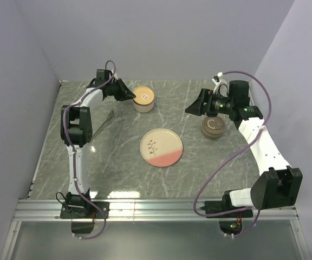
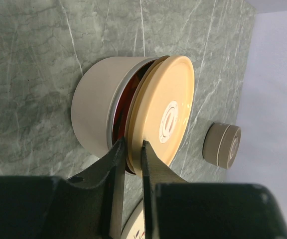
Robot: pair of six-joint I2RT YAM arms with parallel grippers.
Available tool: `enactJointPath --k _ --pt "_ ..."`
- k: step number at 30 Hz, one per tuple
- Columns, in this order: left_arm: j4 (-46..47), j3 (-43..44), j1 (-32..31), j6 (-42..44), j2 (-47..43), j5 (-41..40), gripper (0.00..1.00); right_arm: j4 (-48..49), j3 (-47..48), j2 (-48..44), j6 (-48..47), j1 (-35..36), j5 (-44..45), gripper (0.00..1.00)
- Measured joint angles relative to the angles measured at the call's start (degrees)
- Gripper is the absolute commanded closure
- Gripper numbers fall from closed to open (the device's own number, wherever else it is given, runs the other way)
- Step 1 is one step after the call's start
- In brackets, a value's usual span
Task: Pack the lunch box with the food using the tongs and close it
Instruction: Put the lid back on the lunch box
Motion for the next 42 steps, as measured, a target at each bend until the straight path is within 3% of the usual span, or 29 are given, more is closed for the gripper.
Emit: enactJointPath --k 4,12,14,18,26,32,42 --pt "0.0 0.0 0.0 -0.1 0.0 0.1 0.73 0.0 0.0 0.1 0.0 0.0 -0.3 0.12" --pt "0.0 -0.2 0.0 0.0 0.0 0.9 0.58 0.0 0.0 0.1 0.2 0.0 -1.1 0.12" --pt "0.1 -0.4 0.2 0.1 0.0 1.2 0.48 0.0 0.0 0.1 0.3 0.0 -1.3 0.12" --pt "-0.3 -0.8 0.5 0.4 -0.8 2.0 0.43 0.0 0.0 0.1 0.3 0.0 -1.6 0.12" --pt "-5.4 -0.8 1.5 5.3 -3.1 -2.5 0.45 0.0 0.0 0.1 0.3 0.0 -2.3 0.12" --pt "-7.9 1.4 1.7 10.7 -3.6 -6.1 0.54 0.0 0.0 0.1 0.3 0.0 -2.6 0.13" --pt "-8.5 8.0 -1.7 23.8 -3.6 -10.5 0.47 0.0 0.0 0.1 0.3 0.0 -2.8 0.14"
